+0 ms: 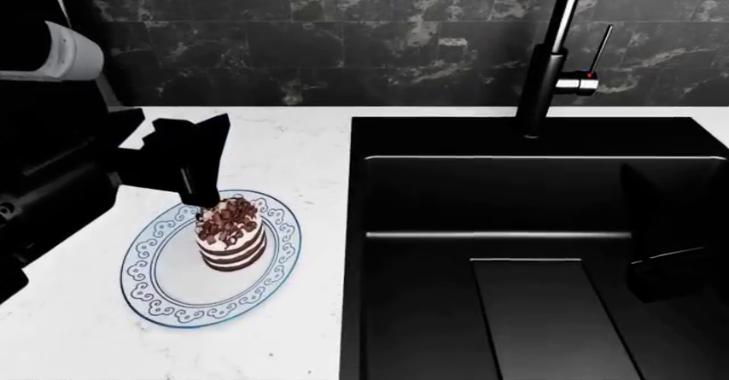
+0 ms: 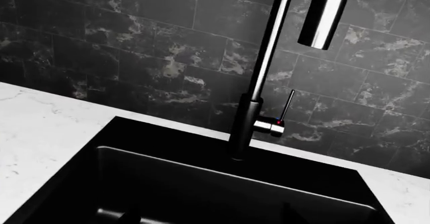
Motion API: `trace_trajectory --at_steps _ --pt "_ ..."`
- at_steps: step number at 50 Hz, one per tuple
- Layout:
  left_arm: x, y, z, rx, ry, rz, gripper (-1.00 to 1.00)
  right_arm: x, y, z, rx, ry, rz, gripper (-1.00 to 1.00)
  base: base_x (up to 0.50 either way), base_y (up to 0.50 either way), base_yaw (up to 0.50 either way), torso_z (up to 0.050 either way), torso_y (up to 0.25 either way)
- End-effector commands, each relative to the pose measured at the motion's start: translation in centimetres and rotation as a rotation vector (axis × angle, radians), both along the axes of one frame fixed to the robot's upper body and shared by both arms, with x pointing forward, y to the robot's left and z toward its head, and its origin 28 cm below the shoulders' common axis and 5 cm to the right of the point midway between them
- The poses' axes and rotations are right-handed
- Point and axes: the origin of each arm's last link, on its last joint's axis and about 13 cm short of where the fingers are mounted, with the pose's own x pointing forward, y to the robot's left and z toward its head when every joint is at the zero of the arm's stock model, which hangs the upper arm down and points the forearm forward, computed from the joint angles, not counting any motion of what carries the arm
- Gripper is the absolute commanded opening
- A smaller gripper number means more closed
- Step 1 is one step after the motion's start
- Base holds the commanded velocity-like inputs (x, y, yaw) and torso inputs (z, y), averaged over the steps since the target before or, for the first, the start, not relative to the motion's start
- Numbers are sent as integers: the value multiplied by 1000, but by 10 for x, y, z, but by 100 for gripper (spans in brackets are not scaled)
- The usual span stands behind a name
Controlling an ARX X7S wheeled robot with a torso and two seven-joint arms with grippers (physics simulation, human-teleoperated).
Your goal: Move the dessert items from the plate to the tray.
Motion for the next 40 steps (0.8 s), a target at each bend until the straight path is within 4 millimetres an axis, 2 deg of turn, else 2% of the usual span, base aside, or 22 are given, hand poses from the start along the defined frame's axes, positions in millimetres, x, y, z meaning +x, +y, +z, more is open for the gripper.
trace_trajectory --at_steps 1,18,40 --pt "-1 1 1 1 -1 4 100 -1 1 1 -4 0 -1 100 0 0 0 0 0" --pt "-5 6 14 17 90 -29 100 -3 -1 1 -7 10 -16 100 0 0 0 0 0" --pt "-32 20 19 88 311 -58 100 1 2 -1 -9 10 -13 100 0 0 0 0 0"
